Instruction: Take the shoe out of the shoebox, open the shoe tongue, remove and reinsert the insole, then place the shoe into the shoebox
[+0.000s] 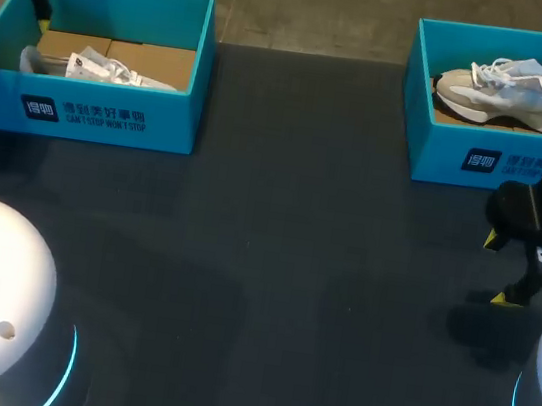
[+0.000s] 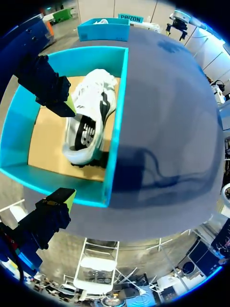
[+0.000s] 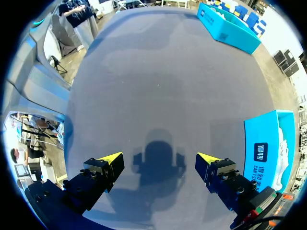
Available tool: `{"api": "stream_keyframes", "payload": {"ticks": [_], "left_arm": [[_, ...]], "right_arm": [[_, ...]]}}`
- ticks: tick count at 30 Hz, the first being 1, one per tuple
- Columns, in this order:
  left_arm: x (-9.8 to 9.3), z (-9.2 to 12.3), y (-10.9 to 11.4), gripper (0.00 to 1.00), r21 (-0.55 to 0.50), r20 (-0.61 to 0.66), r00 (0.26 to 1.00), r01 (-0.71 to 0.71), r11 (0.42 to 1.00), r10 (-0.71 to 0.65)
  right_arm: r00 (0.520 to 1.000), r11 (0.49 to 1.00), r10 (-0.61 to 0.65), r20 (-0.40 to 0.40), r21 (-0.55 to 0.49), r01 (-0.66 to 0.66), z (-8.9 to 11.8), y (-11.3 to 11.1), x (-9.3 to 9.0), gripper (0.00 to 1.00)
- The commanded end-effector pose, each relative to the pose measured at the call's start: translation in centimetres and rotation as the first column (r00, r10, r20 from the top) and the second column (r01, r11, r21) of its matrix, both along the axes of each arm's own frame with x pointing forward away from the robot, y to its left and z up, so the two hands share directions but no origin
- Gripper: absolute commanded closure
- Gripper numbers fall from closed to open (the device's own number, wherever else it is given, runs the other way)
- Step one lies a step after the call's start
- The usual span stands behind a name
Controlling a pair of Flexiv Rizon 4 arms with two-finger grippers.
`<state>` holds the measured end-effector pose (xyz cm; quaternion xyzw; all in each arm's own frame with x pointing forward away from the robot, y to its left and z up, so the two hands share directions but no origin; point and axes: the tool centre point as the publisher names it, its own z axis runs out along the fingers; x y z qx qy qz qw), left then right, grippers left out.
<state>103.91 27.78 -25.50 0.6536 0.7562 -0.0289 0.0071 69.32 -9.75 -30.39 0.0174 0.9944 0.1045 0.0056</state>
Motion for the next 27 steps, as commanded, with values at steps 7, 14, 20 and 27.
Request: {"api": "stream_keyframes", "payload": {"ticks": [7,14,20,27], "left_arm": [[-2.9,3.6,0.3,0.0,-0.001,-0.005,1.0,-0.018,1.0,0.018],[-3.7,4.6,0.3,0.0,-0.001,-0.036,0.998,-0.058,0.998,0.058],[-3.8,4.8,0.3,0.0,0.0,-0.033,0.998,-0.058,0.998,0.058],[-3.8,4.8,0.3,0.0,0.0,-0.033,0.998,-0.058,0.998,0.058]], "right_arm": [[1.0,1.0,-0.001,0.002,-0.003,0.001,0.0,0.0,-0.1,0.0],[1.0,1.0,-0.001,0.002,-0.003,0.001,0.0,0.0,-0.1,0.0],[1.0,1.0,-0.001,0.002,-0.003,0.001,0.0,0.0,-0.1,0.0],[1.0,1.0,-0.001,0.002,-0.003,0.001,0.0,0.0,-0.1,0.0]]}}
